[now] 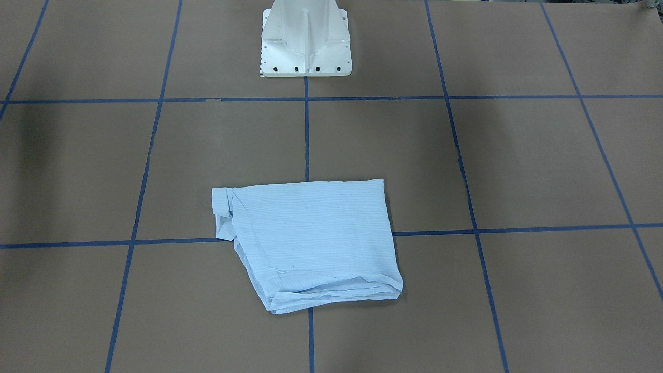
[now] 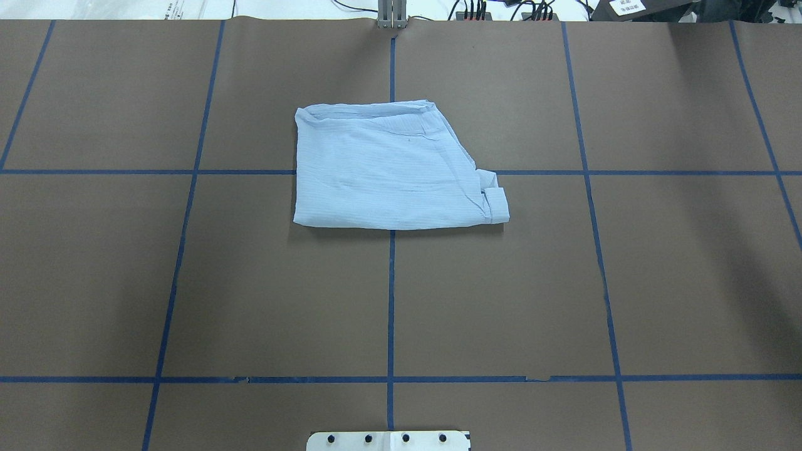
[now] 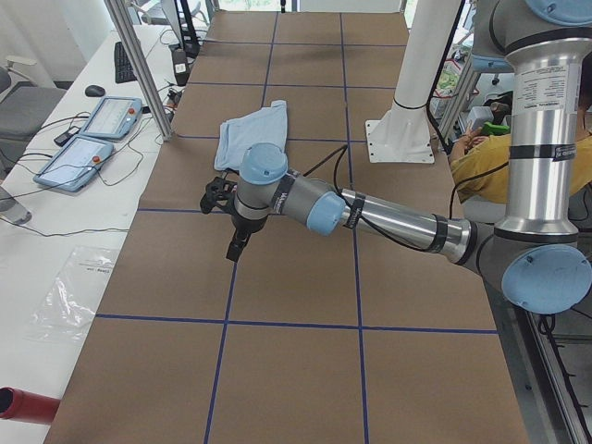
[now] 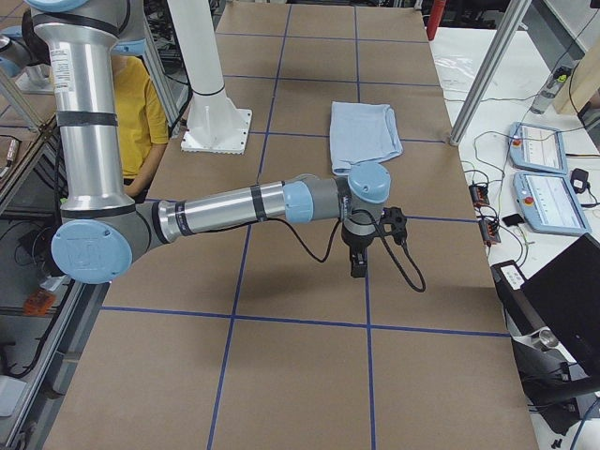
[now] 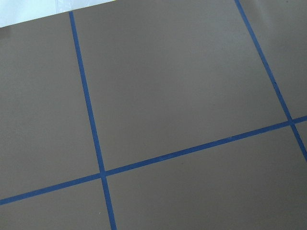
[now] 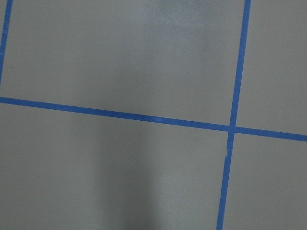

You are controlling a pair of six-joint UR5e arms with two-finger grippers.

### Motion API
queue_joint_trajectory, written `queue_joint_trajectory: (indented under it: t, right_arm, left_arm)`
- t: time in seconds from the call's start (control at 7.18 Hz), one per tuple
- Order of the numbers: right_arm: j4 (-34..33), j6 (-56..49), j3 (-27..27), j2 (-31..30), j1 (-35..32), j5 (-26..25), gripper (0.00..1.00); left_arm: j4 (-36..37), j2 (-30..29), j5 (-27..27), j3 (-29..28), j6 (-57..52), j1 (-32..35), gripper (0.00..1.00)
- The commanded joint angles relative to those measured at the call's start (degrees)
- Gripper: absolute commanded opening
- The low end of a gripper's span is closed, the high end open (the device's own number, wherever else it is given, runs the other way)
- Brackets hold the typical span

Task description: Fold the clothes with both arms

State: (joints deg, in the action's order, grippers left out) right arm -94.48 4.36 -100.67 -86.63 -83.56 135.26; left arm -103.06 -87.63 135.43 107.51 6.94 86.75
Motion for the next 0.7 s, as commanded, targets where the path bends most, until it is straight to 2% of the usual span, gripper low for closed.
queue_joint_trajectory:
  t: [0.0,0.42,0.56]
  right_arm:
    - [0.0,-0.1,-0.1,0.2,0.1,0.0,1.00]
    - [0.0,-0.1,0.2,0.7,0.2,0.1,1.00]
    - [0.0,-0.1,0.3,0.6,0.2,0.1,1.00]
  left_arm:
    - [0.0,0.0,0.1,0.0,-0.1,0.0,1.00]
    - [0.1,1.6,0.8,0.2,0.1,0.2,1.00]
    - [-0.1,4.0,0.7,-0.3,-0.3,0.2,1.00]
